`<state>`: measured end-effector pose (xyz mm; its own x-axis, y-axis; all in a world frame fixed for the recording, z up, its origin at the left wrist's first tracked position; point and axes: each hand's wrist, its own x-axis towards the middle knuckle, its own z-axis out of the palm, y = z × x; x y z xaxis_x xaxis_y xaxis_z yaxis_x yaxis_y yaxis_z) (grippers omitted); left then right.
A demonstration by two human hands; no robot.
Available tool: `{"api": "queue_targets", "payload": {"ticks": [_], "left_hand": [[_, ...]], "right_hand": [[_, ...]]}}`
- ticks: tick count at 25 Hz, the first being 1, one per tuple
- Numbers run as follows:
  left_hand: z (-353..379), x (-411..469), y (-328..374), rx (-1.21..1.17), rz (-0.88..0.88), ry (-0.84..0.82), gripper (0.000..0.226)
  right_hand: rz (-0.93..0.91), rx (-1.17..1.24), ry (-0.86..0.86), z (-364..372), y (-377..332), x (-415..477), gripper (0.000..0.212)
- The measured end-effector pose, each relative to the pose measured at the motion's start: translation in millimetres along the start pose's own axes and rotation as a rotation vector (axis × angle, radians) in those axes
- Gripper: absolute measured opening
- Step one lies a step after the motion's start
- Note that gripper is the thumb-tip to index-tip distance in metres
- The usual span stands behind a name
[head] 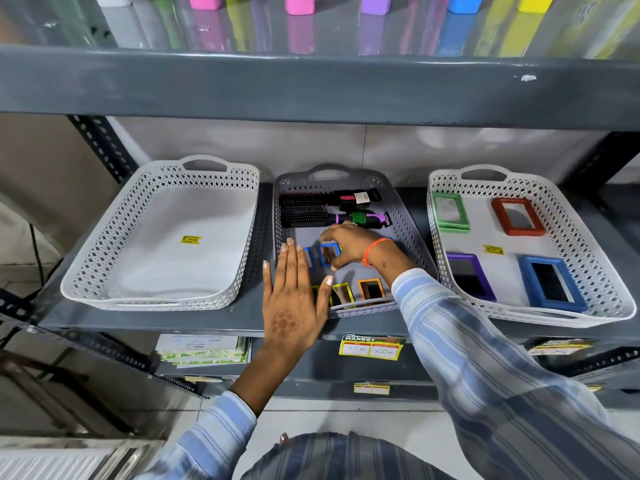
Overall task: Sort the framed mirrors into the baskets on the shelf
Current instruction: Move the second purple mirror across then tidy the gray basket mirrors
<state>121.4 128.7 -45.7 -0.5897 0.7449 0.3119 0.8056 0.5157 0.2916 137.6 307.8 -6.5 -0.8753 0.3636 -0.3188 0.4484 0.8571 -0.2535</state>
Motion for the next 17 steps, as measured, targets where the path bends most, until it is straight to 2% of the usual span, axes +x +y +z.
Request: {"api": "queue_targets", "payload": {"ticks": [2, 3, 5, 7, 8, 9, 10, 11, 12, 13, 14, 15, 17], "left_hand": [[0.2, 0.2, -0.3, 0.003, -0.004, 0.001, 0.077], [0.0, 0.3, -0.5, 0.004, -0.004, 0.001, 0.077], [0.2, 0.4, -0.1, 0.006, -0.005, 0.0, 0.077], [0.3, 0.3, 0.3, 0.005, -0.009, 0.003, 0.077], [0.2, 0.2, 0.5, 0.004, -0.012, 0.004, 0.077], [0.1, 0.3, 0.4, 0.005, -0.013, 0.004, 0.077], [0.2, 0.1, 0.3, 0.006, -0.013, 0.005, 0.076], [0.0, -0.1, 0.0, 0.007, -0.012, 0.007, 0.075], [0.1, 0.2, -0.2, 0.006, -0.012, 0.007, 0.074], [0.2, 0.3, -0.4, 0.004, -0.011, 0.005, 0.073], [0.4, 0.3, -0.4, 0.002, -0.011, 0.002, 0.072], [0.4, 0.2, -0.4, 0.001, -0.009, 0.001, 0.072], [0.7, -0.2, -0.4, 0.0, -0.003, 0.007, 0.07]], "right_hand": [[-0.032, -0.01, -0.007, -3.9, -11.6, -3.4, 0.066], [-0.03, -0.022, -0.012, -5.8, -18.2, -4.1, 0.054], [-0.011, -0.065, -0.031, -2.7, -22.1, -4.1, 0.01], [-0.049, -0.134, -0.005, -7.5, -29.6, -10.8, 0.038], [-0.041, -0.106, 0.038, -9.6, -32.6, -14.8, 0.039], [-0.057, -0.125, 0.011, -7.1, -30.9, -12.3, 0.036], [-0.08, -0.127, -0.006, -4.2, -27.2, -11.6, 0.031], [-0.06, -0.045, -0.008, -1.7, -27.2, -10.0, 0.016], [-0.048, 0.039, 0.015, -3.6, -28.6, -10.9, 0.012], [-0.069, 0.078, 0.053, -5.2, -26.0, -8.1, 0.033], [-0.092, 0.126, 0.072, -4.0, -20.5, -11.7, 0.043], [-0.111, 0.158, 0.078, -2.6, -15.3, -16.0, 0.043], [-0.107, 0.105, -0.024, 5.1, -9.0, -32.9, 0.037]]}}
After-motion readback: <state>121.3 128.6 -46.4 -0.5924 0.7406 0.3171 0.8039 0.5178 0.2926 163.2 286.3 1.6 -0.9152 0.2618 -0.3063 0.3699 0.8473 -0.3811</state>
